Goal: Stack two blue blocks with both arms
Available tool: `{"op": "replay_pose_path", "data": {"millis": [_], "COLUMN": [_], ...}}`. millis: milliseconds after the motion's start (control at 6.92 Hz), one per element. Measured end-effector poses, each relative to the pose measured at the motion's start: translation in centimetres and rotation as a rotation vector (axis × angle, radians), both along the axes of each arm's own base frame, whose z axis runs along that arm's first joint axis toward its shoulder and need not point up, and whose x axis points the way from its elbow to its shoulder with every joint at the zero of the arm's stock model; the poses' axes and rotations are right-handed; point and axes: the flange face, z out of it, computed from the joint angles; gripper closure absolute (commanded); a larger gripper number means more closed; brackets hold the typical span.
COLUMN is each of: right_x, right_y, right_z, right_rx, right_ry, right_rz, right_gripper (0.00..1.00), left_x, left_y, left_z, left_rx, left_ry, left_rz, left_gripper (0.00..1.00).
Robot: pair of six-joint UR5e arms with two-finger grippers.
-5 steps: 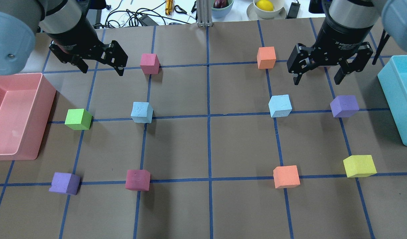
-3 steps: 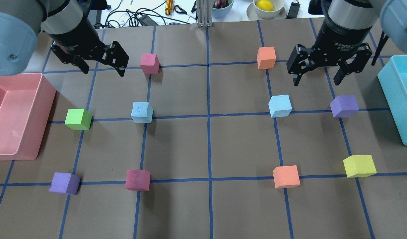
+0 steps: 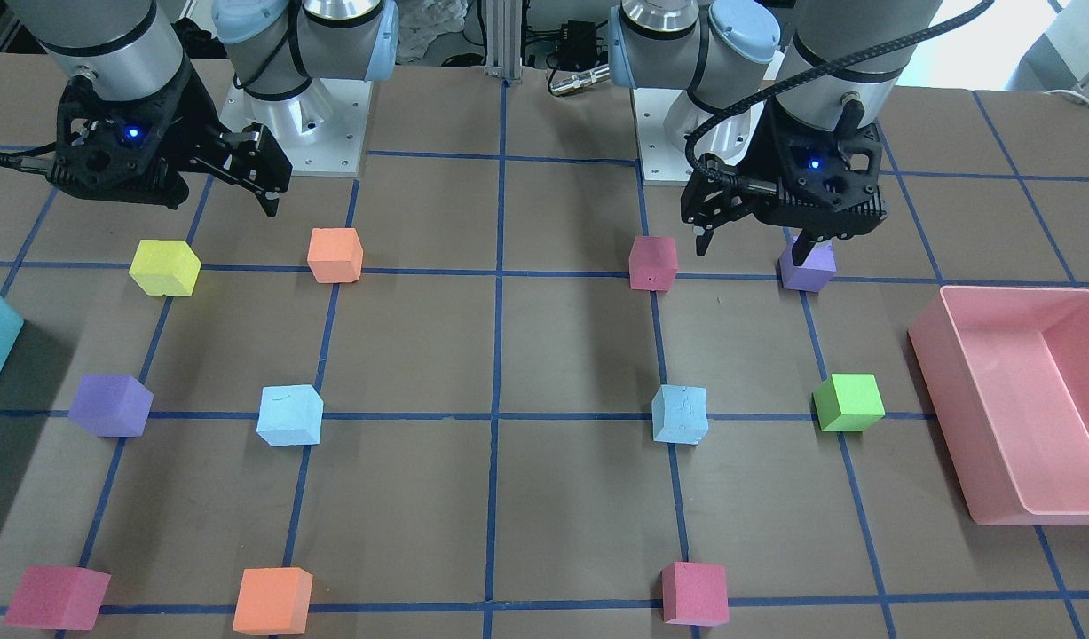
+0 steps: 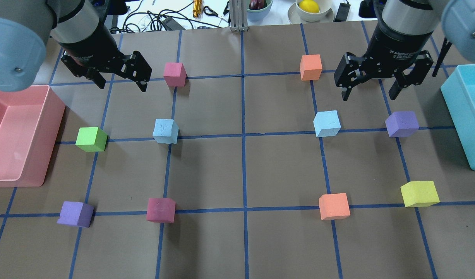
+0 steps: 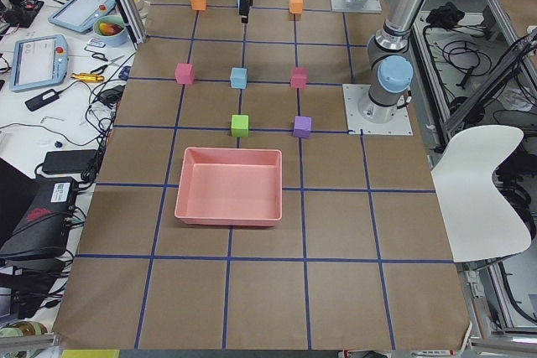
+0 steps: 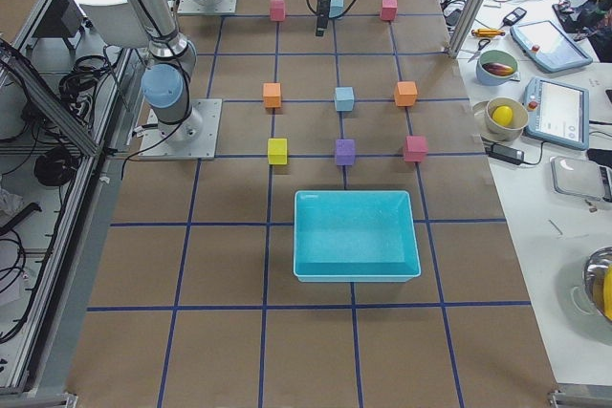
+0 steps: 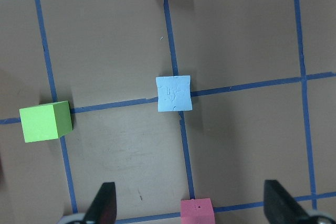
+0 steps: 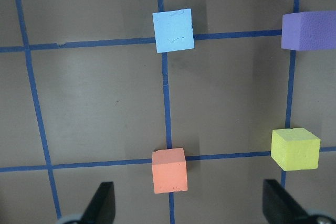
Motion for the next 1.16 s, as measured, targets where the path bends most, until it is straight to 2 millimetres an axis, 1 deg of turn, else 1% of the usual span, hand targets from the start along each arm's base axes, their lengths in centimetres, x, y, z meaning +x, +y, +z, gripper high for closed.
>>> {"op": "replay_pose_path", "data": {"millis": [145,289,434,578,867,1012,1157], "right_x": [-0.1,-0.2,-0.3,-0.4,-0.5,-0.5,-0.5], "right_y": [-0.6,-2.5,-5.3,-7.8,-11.8,-13.3,-14.2], "right_z": [-0.8,-2.6,-4.9,-7.7,-13.9,-16.7,-19.3], "right_rx": [0.008,-0.001,-0.039,-0.054,-0.049,-0.043,-0.031], "right_ry": [0.005,0.008,0.009,0.008,0.001,0.000,-0.002], "right_rz": [-0.002,-0.005,-0.001,0.002,0.004,0.004,0.006], "right_gripper": [0.00,0.00,0.00,0.00,0.00,0.00,0.00], "left_x": [0.0,0.1,0.0,0.0,0.1,0.2,0.2], "left_y": [0.0,0.0,0.1,0.1,0.1,0.0,0.0], "left_z": [-0.1,-0.1,-0.1,-0.1,-0.1,-0.1,-0.1], "left_rx": [0.002,0.002,0.002,0.001,0.001,0.001,0.002], "left_ry": [-0.001,-0.001,-0.001,0.000,0.000,-0.001,-0.001], "left_rz": [0.000,0.001,0.001,0.000,0.002,0.004,0.004], "left_gripper": [0.00,0.00,0.00,0.00,0.00,0.00,0.00]}}
